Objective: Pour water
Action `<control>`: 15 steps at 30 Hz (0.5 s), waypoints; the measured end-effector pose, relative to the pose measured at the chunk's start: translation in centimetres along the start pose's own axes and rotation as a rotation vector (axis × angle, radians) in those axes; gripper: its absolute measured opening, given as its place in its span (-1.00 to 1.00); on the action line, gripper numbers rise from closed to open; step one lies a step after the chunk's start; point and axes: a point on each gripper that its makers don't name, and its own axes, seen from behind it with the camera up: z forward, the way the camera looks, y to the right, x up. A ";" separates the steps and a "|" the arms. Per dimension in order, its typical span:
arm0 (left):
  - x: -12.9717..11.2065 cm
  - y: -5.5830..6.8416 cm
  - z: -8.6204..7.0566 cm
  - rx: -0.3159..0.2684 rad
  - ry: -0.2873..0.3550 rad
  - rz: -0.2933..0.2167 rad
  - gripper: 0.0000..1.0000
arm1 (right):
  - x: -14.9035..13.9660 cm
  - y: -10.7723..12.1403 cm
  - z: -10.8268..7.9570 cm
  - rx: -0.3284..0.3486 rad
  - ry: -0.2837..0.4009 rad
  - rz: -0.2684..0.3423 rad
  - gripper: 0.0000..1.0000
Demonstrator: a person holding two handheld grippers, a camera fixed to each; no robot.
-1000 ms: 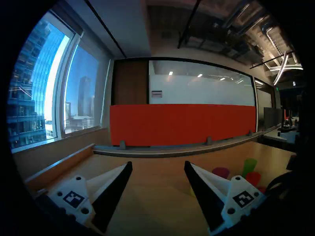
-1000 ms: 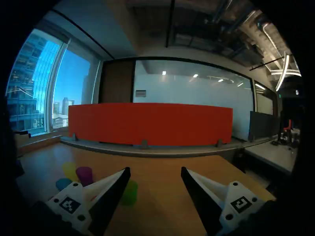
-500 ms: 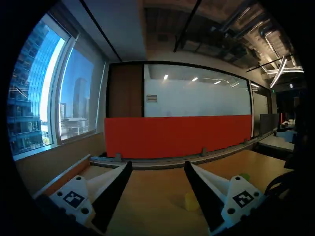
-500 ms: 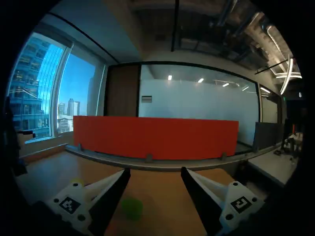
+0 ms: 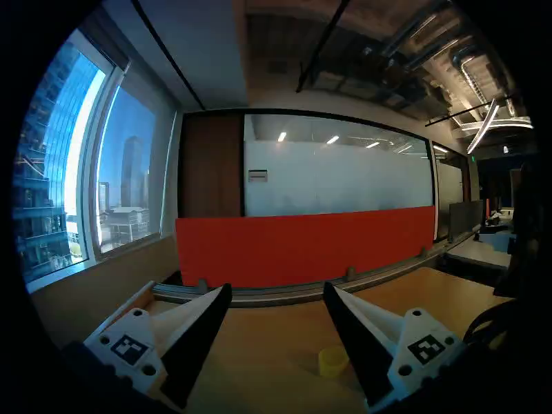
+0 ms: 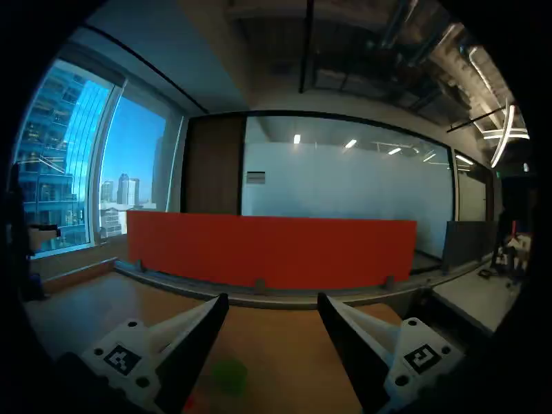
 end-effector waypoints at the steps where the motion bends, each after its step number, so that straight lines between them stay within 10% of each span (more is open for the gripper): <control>1: 0.0 0.1 0.0 -0.007 -0.002 -0.001 0.97 | 0.0 -0.1 0.0 0.009 -0.001 0.000 0.99; 15: -1.2 3.1 -0.1 -0.183 -0.036 -0.017 0.97 | 0.3 -3.5 -0.6 0.215 0.003 0.011 0.99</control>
